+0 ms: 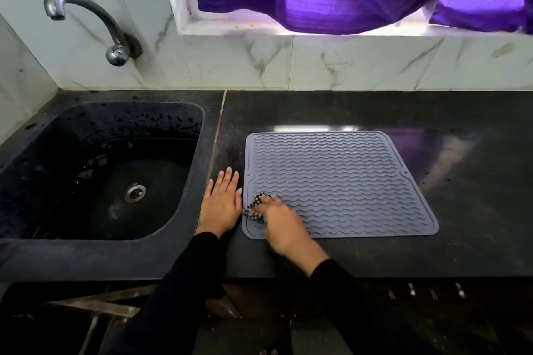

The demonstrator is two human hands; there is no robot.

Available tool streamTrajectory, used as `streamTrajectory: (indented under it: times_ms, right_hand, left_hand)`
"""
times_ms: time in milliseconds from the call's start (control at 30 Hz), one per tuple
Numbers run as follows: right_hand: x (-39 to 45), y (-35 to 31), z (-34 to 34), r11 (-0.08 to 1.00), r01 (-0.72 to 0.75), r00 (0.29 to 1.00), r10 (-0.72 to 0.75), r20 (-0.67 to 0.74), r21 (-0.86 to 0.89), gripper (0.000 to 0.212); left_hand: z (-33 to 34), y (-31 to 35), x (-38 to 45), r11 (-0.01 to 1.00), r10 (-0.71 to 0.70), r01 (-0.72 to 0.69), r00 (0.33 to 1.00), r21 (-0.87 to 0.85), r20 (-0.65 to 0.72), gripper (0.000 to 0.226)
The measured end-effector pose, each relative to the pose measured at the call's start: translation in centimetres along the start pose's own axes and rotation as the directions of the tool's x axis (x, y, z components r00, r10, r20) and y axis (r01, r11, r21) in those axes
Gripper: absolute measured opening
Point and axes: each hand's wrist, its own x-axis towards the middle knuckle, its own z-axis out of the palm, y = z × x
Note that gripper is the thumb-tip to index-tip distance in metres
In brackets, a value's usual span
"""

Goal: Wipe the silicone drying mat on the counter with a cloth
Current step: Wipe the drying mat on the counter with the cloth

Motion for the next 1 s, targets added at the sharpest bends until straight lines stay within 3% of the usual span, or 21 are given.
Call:
streamTrajectory:
  times_ms: [67, 133, 233, 300, 400, 500, 600, 767, 867, 1000]
  right_hand:
    - [0.4, 1.2, -2.2, 0.916, -0.113, 0.993, 0.115, 0.017, 0.386, 0.035]
    - [0.5, 1.7, -3.2, 0.839, -0.154, 0.975, 0.214, -0.058, 0.522, 0.034]
    - [-0.6, 1.2, -2.0, 0.986, -0.074, 0.977, 0.102, -0.189, 0.146, 0.06]
    - [-1.7, 0.5, -0.2, 0.997, -0.043, 0.99, 0.034, -0.135, -0.061, 0.059]
    - [-2.2, 0.4, 2.5, 0.956, -0.057, 0.986, 0.009, -0.166, -0.288, 0.051]
    - [-1.7, 0.4, 3.2, 0.935, -0.093, 0.99, 0.048, -0.136, -0.341, 0.061]
    - [-1.7, 0.5, 2.8, 0.919, -0.06, 0.987, -0.003, -0.16, -0.39, 0.063]
    - [-2.0, 1.9, 2.2, 0.903, 0.025, 0.977, -0.113, -0.182, -0.429, 0.031]
    - [-2.3, 3.2, 1.2, 0.907, -0.004, 0.984, -0.071, -0.161, -0.422, 0.047]
    - [-3.3, 4.6, -1.4, 0.926, -0.069, 0.983, -0.001, -0.186, -0.371, 0.038]
  left_hand:
    - [0.0, -0.1, 0.0, 1.0, -0.003, 0.003, 1.0, -0.005, 0.017, 0.065]
    - [0.1, -0.3, 0.0, 1.0, -0.009, 0.01, 1.0, -0.016, 0.027, 0.063]
    - [0.2, -0.2, 0.1, 1.0, -0.003, 0.003, 0.999, -0.02, 0.034, 0.081]
    - [0.3, -0.1, 0.0, 1.0, 0.001, -0.001, 0.999, -0.012, 0.035, 0.085]
    - [0.3, 0.0, -0.1, 1.0, -0.001, 0.002, 1.0, -0.017, 0.024, 0.085]
    - [0.4, 0.1, -0.1, 1.0, -0.004, 0.004, 1.0, -0.019, 0.013, 0.085]
    - [0.4, -0.1, -0.1, 1.0, 0.004, -0.004, 1.0, 0.026, 0.015, 0.089]
    - [0.3, -0.2, 0.0, 0.997, 0.0, -0.004, 0.999, 0.074, 0.048, 0.092]
    - [0.2, -0.2, -0.1, 0.997, -0.001, -0.003, 0.998, 0.076, 0.057, 0.093]
    - [0.1, -0.1, -0.1, 0.996, 0.002, -0.008, 0.998, 0.085, 0.066, 0.094]
